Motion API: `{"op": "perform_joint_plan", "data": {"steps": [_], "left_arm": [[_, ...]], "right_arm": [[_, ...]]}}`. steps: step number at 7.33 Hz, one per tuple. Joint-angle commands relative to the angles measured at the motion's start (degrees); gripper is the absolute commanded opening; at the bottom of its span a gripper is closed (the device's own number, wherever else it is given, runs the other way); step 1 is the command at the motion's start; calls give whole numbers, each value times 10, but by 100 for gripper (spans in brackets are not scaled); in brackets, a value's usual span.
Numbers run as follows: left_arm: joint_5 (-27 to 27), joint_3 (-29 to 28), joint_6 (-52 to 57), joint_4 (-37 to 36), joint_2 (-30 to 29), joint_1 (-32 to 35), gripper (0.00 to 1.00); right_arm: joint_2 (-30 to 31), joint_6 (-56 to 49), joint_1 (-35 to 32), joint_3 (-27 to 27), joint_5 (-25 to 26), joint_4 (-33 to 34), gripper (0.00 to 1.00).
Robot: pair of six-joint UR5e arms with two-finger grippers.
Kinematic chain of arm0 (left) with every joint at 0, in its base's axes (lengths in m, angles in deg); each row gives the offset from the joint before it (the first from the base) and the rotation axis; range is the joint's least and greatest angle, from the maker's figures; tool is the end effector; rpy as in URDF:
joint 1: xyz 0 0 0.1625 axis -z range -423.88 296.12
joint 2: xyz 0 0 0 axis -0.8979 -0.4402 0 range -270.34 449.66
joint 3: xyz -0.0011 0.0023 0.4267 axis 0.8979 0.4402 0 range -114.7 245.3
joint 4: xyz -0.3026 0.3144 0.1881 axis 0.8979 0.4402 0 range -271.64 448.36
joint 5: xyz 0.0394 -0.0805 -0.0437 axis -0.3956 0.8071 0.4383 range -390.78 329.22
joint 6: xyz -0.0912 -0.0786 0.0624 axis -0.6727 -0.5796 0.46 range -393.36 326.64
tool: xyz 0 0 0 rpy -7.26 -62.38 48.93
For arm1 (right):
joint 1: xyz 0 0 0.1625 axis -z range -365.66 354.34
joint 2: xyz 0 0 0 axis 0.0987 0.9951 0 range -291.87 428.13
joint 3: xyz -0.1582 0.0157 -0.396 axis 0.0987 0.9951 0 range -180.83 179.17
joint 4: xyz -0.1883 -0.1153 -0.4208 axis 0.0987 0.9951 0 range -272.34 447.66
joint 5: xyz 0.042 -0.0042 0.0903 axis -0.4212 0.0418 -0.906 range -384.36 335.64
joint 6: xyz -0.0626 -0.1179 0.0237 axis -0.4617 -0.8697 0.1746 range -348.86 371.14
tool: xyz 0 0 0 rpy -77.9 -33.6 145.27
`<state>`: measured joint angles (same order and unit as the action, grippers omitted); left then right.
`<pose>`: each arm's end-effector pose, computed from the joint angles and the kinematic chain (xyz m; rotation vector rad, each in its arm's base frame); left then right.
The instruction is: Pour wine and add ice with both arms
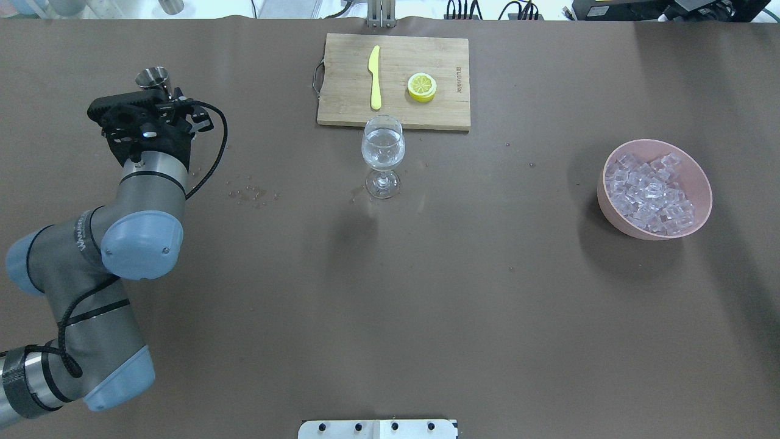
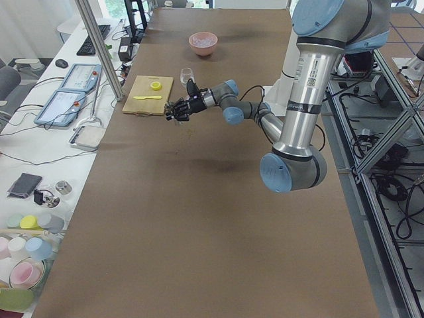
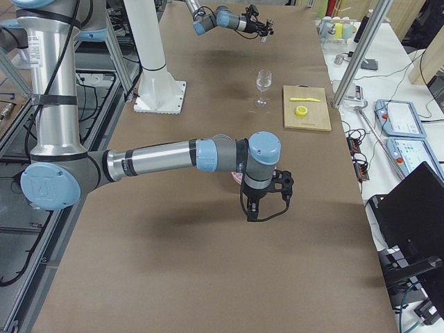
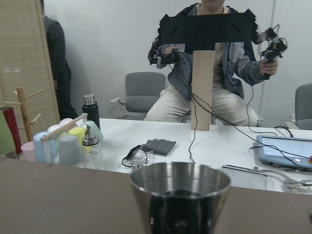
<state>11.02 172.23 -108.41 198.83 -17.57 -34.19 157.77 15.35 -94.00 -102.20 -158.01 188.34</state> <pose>0.4357 -0.5183 0.2850 1.0688 0.5394 -0.6264 0.0238 -0.5517 0.5927 -0.0216 -0.7618 0.0353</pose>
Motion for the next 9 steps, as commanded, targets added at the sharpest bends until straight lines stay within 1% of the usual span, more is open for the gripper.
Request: {"op": "perform_joint_plan", "data": {"steps": [1,2,4,5,6,7,8,9], "left_arm": [[44,1,82,6,-47,-2,0],[44,0,89,5,-60,-4,0],[71,-5,137,3,-102,-17,0],[106,-3,139,1,-112,-29,0],[195,-1,168,-1,-126,-29,0],[231,-2,187,4,-127,-29,0],[241,-1,203,6,-140,-29,0],[276,-1,247,8,-155,-28,0]], "right_arm": [[-4,0,0,1,-1,5,100],[-4,0,0,1,-1,5,100],[-5,0,0,1,-1,5,100],[-6,1,0,1,-1,5,100],[-6,1,0,2,0,5,100],[-6,1,0,2,0,5,100],[-7,4,0,2,0,5,100],[-6,4,0,2,0,5,100]]}}
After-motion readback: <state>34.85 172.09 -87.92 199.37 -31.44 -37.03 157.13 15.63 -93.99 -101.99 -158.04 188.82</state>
